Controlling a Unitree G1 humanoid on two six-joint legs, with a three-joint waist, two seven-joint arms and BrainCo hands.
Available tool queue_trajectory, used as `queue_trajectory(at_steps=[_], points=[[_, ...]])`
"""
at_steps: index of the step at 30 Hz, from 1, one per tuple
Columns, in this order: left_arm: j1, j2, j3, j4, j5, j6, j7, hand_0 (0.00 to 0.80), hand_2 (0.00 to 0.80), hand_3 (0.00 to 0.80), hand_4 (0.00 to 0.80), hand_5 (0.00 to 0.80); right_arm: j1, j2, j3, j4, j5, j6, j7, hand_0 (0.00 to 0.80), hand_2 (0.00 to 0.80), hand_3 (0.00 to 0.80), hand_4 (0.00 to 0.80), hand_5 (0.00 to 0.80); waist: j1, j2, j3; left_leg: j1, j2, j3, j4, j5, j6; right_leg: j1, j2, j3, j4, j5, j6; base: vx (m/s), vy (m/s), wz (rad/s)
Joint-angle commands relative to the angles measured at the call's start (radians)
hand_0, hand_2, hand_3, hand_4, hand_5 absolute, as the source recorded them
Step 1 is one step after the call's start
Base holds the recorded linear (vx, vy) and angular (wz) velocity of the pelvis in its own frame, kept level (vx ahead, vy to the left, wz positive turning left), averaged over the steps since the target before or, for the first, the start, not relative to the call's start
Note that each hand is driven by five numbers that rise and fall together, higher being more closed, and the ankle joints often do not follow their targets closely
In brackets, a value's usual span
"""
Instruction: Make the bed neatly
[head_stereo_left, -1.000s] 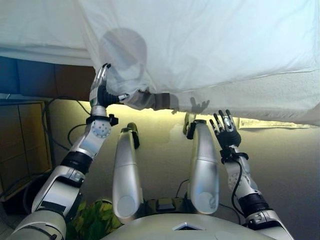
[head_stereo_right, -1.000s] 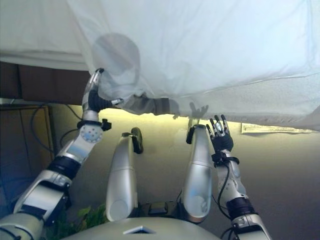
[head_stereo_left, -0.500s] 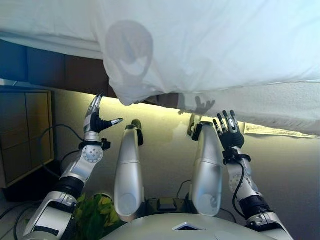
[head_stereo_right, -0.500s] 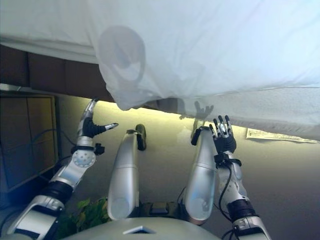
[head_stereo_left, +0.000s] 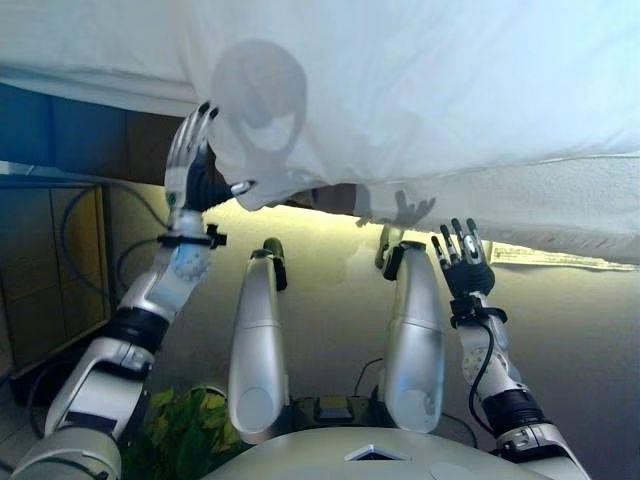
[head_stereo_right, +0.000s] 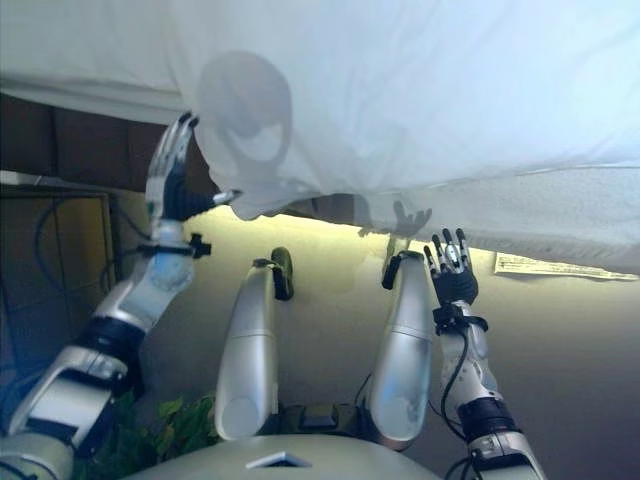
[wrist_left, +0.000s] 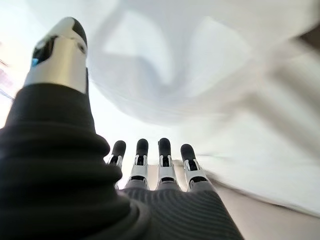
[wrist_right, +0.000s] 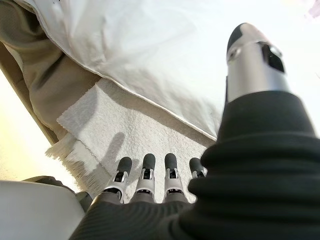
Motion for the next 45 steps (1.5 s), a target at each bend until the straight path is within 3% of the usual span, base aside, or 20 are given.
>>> queue_trajectory(at_steps=[1, 19, 24, 33, 34, 35, 45], points=[[-0.049, -0.004, -0.006, 0.029, 0.084, 0.032, 0.081, 0.0, 0.0, 0.0, 0.0, 0.0, 0.016, -0.044, 0.019, -0.064, 0.026, -0.045, -0.014, 0.0, 0.0, 0.0, 0.0, 0.0, -0.024, -0.007, -0.001, -0.013, -0.004, 0.034, -0.125, 0.136, 0.078, 0.058, -0.005, 0.064, 0.027, -0.007, 0.036, 0.0, 0.043, -0.06], [-0.159, -0.04, -0.062, 0.12, 0.305, 0.125, 0.204, 0.0, 0.0, 0.0, 0.0, 0.0, 0.029, -0.05, 0.005, -0.11, 0.047, -0.077, -0.016, 0.0, 0.0, 0.0, 0.0, 0.0, -0.082, -0.037, -0.001, -0.105, -0.003, 0.059, -0.13, 0.129, 0.077, -0.043, 0.029, 0.098, -0.055, 0.068, 0.057, -0.023, 0.029, -0.14], [-0.207, -0.043, -0.087, 0.134, 0.333, 0.195, 0.222, 0.0, 0.0, 0.0, 0.0, 0.0, 0.024, -0.063, 0.015, -0.128, 0.042, -0.091, -0.026, 0.0, 0.0, 0.0, 0.0, 0.0, -0.095, -0.036, -0.001, -0.124, -0.011, 0.074, -0.138, 0.135, 0.078, -0.063, 0.032, 0.109, -0.076, 0.085, 0.058, -0.016, 0.06, -0.07], [-0.272, -0.06, -0.116, 0.137, 0.321, 0.283, 0.116, 0.0, 0.0, 0.0, 0.0, 0.0, 0.012, -0.069, 0.023, -0.152, 0.037, -0.121, -0.045, 0.0, 0.0, 0.0, 0.0, 0.0, -0.102, -0.034, -0.001, -0.134, -0.021, 0.077, -0.154, 0.139, 0.074, -0.078, 0.023, 0.107, -0.104, 0.106, 0.064, 0.0, 0.003, 0.0], [-0.275, -0.064, -0.119, 0.139, 0.308, 0.297, 0.098, 0.596, 0.596, 0.596, 0.596, 0.596, 0.011, -0.07, 0.025, -0.156, 0.036, -0.121, -0.047, 0.0, 0.0, 0.0, 0.0, 0.0, -0.104, -0.034, -0.001, -0.134, -0.022, 0.079, -0.155, 0.14, 0.074, -0.079, 0.022, 0.108, -0.105, 0.109, 0.064, 0.0, 0.0, 0.0], [-0.279, -0.07, -0.124, 0.144, 0.293, 0.301, 0.094, 0.8, 0.8, 0.8, 0.8, 0.8, 0.01, -0.07, 0.028, -0.157, 0.035, -0.123, -0.048, 0.0, 0.0, 0.0, 0.0, 0.0, -0.106, -0.034, -0.001, -0.136, -0.021, 0.08, -0.154, 0.141, 0.074, -0.082, 0.022, 0.11, -0.105, 0.111, 0.064, 0.0, 0.0, 0.0], [-0.284, -0.094, -0.128, 0.15, 0.266, 0.306, 0.084, 0.8, 0.8, 0.8, 0.8, 0.8, 0.012, -0.077, 0.032, -0.195, 0.001, -0.115, -0.079, 0.0, 0.0, 0.0, 0.0, 0.0, -0.121, -0.018, -0.001, -0.112, -0.019, 0.096, -0.178, 0.152, 0.071, -0.077, 0.015, 0.117, -0.101, 0.1, 0.061, 0.004, 0.018, 0.03]])
